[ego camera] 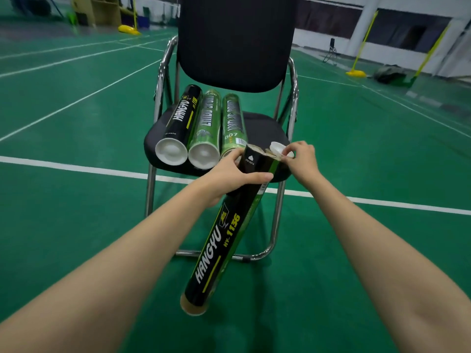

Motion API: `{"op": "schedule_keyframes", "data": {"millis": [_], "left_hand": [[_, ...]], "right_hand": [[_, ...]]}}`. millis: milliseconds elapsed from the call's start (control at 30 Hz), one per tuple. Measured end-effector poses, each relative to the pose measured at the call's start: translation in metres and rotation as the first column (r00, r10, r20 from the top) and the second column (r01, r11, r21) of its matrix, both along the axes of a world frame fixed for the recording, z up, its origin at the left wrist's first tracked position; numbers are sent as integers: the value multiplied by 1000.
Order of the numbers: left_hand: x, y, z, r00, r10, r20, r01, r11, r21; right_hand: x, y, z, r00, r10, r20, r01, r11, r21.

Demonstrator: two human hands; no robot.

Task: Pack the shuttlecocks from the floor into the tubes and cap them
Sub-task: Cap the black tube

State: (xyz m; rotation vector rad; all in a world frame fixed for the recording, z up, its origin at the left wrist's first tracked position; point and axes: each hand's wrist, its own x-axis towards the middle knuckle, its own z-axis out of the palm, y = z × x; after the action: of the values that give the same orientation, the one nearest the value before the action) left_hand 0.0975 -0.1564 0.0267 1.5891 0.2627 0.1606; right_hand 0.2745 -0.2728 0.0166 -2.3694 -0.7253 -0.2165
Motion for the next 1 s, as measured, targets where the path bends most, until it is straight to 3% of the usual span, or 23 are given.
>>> {"op": "schedule_keyframes", "data": {"millis": [300, 533, 700, 1000], "left_hand": [[-18, -24, 16, 998, 47, 40, -51, 993, 104], [-34, -45, 39, 995, 35, 97, -53, 980, 190], [-42, -54, 34, 990, 78, 119, -97, 982, 163], [-56, -63, 12, 985, 74, 155, -114, 956, 271]], "right_hand": [[-70, -43, 66, 961, 270, -64, -248, 939, 237], [-112, -71, 87, 929, 371, -21, -354, 900, 254], [-125, -87, 83, 914, 406, -23, -389, 889, 244], [-148, -90, 64, 897, 438, -59, -415, 880, 231]]}}
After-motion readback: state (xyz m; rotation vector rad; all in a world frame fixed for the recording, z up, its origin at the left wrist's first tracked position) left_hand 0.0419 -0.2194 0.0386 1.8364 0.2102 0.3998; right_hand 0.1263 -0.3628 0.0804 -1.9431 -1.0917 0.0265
